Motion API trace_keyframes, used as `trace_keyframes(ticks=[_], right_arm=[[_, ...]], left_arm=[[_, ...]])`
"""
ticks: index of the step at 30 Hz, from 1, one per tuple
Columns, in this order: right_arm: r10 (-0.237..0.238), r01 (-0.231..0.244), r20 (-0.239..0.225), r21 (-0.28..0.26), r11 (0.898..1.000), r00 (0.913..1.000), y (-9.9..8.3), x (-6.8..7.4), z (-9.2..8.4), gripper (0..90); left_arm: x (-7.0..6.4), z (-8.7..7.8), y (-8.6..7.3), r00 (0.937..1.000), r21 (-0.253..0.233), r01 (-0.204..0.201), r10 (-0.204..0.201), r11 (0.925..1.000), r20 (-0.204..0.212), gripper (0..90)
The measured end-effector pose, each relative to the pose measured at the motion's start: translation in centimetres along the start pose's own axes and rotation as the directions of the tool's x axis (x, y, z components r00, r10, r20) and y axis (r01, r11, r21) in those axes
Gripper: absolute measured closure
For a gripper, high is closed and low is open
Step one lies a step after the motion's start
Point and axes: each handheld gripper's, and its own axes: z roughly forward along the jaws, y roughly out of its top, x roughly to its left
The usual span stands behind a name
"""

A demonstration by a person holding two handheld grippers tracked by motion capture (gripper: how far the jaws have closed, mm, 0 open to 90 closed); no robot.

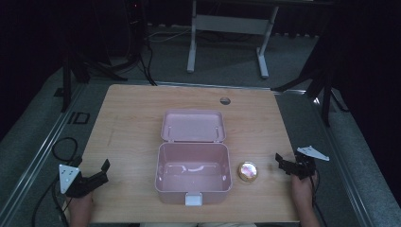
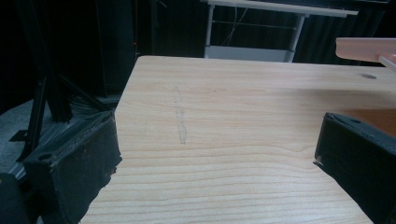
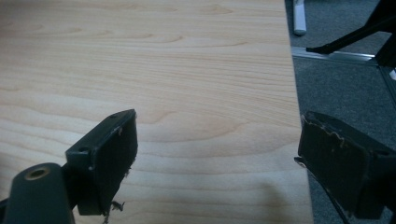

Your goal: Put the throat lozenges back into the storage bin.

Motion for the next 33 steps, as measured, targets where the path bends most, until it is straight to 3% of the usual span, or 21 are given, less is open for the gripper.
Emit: trace_keyframes(ticks=[5, 6, 12, 14, 15, 17, 18, 19, 20, 21, 22, 23, 24, 25, 26, 27, 29, 32, 33], right_arm=[[-0.042, 0.043, -0.016, 0.039, 0.998, 0.9990, 0.1, 0.3, 0.3, 11.8], [-0.069, 0.072, -0.037, 0.090, 0.993, 0.9969, 0.2, 0.5, 0.6, 12.0], [-0.056, 0.069, -0.094, 0.141, 0.988, 0.9940, 1.1, 0.5, 0.3, 12.8], [-0.090, 0.113, -0.113, 0.211, 0.971, 0.9895, 2.1, 0.6, -0.1, 12.8], [-0.090, 0.113, -0.113, 0.211, 0.971, 0.9895, 2.1, 0.6, -0.1, 12.8], [-0.122, 0.154, -0.136, 0.264, 0.952, 0.9832, 2.7, 0.7, -0.4, 12.8], [-0.142, 0.182, -0.152, 0.297, 0.937, 0.9781, 3.0, 0.8, -0.6, 12.8], [-0.168, 0.222, -0.180, 0.339, 0.914, 0.9692, 3.5, 0.9, -0.8, 12.8], [-0.168, 0.222, -0.180, 0.339, 0.914, 0.9692, 3.5, 0.9, -0.8, 12.8], [-0.181, 0.243, -0.195, 0.364, 0.899, 0.9639, 3.6, 0.9, -0.9, 12.8], [-0.226, 0.299, -0.219, 0.407, 0.863, 0.9493, 3.9, 1.1, -1.0, 12.9], [-0.226, 0.299, -0.219, 0.407, 0.863, 0.9493, 3.9, 1.1, -1.0, 12.9], [-0.255, 0.345, -0.250, 0.442, 0.828, 0.9338, 4.1, 1.2, -1.1, 13.2], [-0.255, 0.345, -0.250, 0.442, 0.828, 0.9338, 4.1, 1.2, -1.1, 13.2], [-0.275, 0.373, -0.267, 0.460, 0.806, 0.9238, 4.1, 1.3, -1.1, 13.6], [-0.305, 0.422, -0.303, 0.494, 0.760, 0.9031, 4.3, 1.6, -1.2, 13.5], [-0.333, 0.468, -0.335, 0.521, 0.714, 0.8815, 4.4, 1.9, -1.3, 13.6], [-0.346, 0.519, -0.392, 0.554, 0.650, 0.8523, 4.5, 2.4, -1.2, 13.6], [-0.346, 0.519, -0.392, 0.554, 0.650, 0.8523, 4.5, 2.4, -1.2, 13.6]], left_arm=[[0.0, 0.0, 0.0, 1.0000, 0.001, 0.000, 0.000, 1.0000, 0.000, 0.4], [0.0, 0.0, 0.0, 1.0000, 0.002, 0.000, 0.000, 1.0000, 0.001, 0.3], [0.1, 0.0, 0.0, 1.0000, -0.001, 0.005, -0.005, 1.0000, 0.005, 0.4], [0.1, 0.0, 0.0, 1.0000, -0.002, 0.005, -0.005, 1.0000, 0.006, 0.3], [0.1, 0.0, 0.0, 1.0000, -0.002, 0.006, -0.006, 1.0000, 0.007, 0.3], [0.1, 0.0, 0.0, 0.9999, -0.002, 0.007, -0.007, 1.0000, 0.009, 0.3], [0.1, 0.0, 0.0, 0.9999, -0.002, 0.008, -0.008, 1.0000, 0.009, 0.4], [0.1, 0.0, 0.0, 0.9999, -0.002, 0.008, -0.008, 1.0000, 0.010, 0.3], [0.1, 0.0, 0.0, 0.9999, -0.002, 0.008, -0.008, 1.0000, 0.011, 0.3], [0.1, 0.0, 0.0, 0.9999, -0.001, 0.009, -0.009, 1.0000, 0.012, 0.3], [0.1, 0.0, 0.0, 0.9999, -0.001, 0.009, -0.009, 1.0000, 0.012, 0.4], [0.1, 0.0, 0.0, 0.9999, -0.001, 0.009, -0.009, 1.0000, 0.013, 0.4], [0.1, 0.0, 0.0, 0.9999, -0.002, 0.010, -0.010, 1.0000, 0.013, 0.4], [0.1, 0.0, 0.0, 0.9999, -0.001, 0.009, -0.009, 1.0000, 0.013, 0.4], [0.1, 0.0, 0.0, 0.9999, -0.001, 0.010, -0.010, 1.0000, 0.013, 0.4], [0.1, 0.0, 0.0, 0.9999, 0.000, 0.009, -0.009, 1.0000, 0.013, 0.3], [0.1, 0.0, 0.0, 0.9999, 0.000, 0.009, -0.009, 1.0000, 0.012, 0.4], [0.1, 0.0, 0.0, 0.9999, 0.001, 0.009, -0.009, 1.0000, 0.014, 0.3], [0.1, 0.0, 0.0, 0.9999, 0.001, 0.009, -0.009, 1.0000, 0.014, 0.3]])
